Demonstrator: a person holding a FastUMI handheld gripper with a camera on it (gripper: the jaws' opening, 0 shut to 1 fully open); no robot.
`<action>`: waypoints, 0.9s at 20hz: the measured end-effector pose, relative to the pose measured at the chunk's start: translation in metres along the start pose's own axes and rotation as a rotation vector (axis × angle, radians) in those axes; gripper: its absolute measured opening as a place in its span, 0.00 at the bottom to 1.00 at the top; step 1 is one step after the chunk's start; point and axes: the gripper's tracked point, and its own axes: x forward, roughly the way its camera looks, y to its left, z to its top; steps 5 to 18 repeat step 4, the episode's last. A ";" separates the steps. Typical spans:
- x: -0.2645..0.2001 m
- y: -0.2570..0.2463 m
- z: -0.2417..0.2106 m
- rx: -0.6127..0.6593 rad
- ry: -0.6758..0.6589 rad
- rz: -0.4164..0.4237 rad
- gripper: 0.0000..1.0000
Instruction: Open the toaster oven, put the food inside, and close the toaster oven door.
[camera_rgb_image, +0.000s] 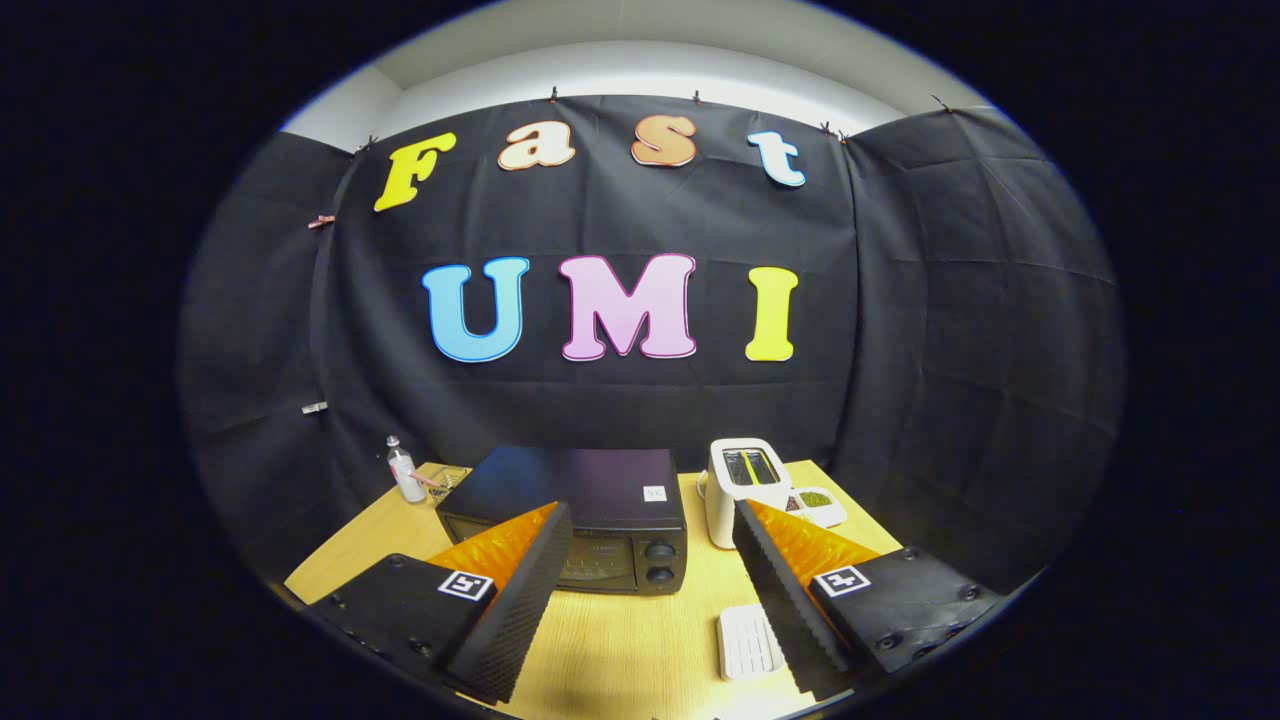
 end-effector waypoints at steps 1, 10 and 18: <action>-0.001 0.000 0.003 -0.004 -0.011 0.000 1.00; -0.001 0.010 0.008 0.015 -0.017 0.019 1.00; -0.001 0.010 0.008 0.015 -0.017 0.019 1.00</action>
